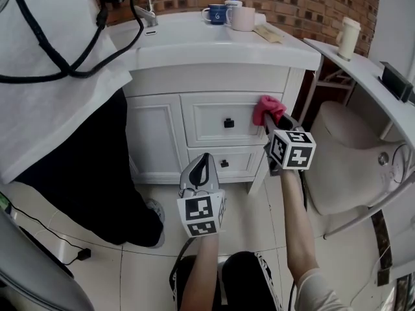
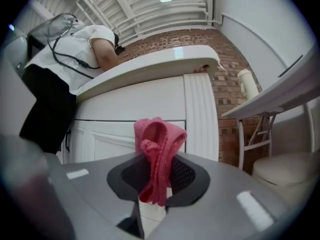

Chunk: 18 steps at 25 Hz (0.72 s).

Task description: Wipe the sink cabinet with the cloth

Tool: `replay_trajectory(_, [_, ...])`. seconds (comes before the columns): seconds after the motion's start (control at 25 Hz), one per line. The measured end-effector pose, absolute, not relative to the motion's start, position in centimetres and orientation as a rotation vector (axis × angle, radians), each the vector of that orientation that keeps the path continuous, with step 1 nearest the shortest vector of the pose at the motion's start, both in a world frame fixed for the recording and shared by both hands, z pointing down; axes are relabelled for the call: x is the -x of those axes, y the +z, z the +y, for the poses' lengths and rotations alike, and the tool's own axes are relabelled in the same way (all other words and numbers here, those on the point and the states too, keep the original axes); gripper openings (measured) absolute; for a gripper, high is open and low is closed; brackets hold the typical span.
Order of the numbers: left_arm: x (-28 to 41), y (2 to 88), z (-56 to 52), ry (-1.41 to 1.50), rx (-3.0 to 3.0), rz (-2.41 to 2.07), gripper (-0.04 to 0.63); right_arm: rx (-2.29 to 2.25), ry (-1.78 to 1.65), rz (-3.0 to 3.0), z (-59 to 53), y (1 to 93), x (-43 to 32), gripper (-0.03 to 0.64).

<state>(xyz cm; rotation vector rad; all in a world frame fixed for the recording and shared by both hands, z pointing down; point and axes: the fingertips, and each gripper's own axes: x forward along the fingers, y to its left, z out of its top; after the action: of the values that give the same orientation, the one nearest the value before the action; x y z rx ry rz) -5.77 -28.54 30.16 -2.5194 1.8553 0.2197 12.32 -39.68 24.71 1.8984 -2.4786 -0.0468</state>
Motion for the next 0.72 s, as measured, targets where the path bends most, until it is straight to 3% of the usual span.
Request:
replay_trajectory(0.4, [6.0, 29.0, -28.3, 0.373, 2.568, 1.867, 0.015, -2.138, -0.007, -2.354, -37.2, 25.8, -15.9, 0.069])
replay_trajectory(0.72, [9.6, 30.2, -28.7, 0.486, 2.498, 2.063, 0.015, -1.429, 0.06, -2.801, -35.7, 30.4, 6.2, 0.069])
